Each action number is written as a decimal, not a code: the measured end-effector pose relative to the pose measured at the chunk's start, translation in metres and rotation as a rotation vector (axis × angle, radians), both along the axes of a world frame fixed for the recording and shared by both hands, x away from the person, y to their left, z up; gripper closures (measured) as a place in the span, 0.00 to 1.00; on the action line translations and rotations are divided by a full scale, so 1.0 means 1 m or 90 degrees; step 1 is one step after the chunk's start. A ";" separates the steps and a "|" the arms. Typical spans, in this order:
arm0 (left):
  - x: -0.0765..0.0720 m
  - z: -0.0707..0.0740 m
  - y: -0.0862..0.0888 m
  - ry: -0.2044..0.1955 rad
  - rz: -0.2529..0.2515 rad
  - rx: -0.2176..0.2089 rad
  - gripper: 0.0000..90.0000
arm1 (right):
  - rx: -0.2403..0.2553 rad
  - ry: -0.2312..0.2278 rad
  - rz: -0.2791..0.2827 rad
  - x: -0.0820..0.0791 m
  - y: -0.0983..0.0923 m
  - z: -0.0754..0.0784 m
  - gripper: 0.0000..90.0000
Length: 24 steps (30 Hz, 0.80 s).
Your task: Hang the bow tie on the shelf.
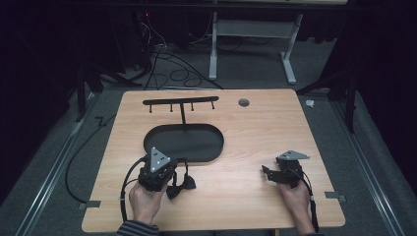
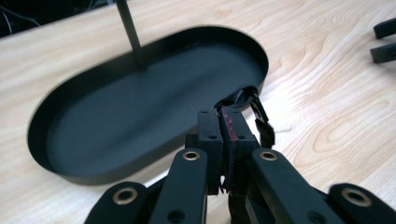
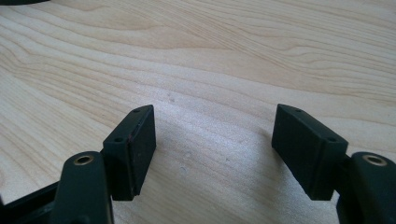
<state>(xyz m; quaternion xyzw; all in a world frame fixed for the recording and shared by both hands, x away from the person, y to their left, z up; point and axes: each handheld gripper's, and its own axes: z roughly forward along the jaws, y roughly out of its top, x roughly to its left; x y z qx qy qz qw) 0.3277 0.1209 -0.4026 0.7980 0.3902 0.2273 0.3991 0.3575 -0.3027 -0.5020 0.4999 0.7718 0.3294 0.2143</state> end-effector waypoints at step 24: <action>0.049 0.051 0.008 -0.059 0.019 -0.018 0.97 | 0.003 0.000 0.000 0.000 0.000 0.000 0.35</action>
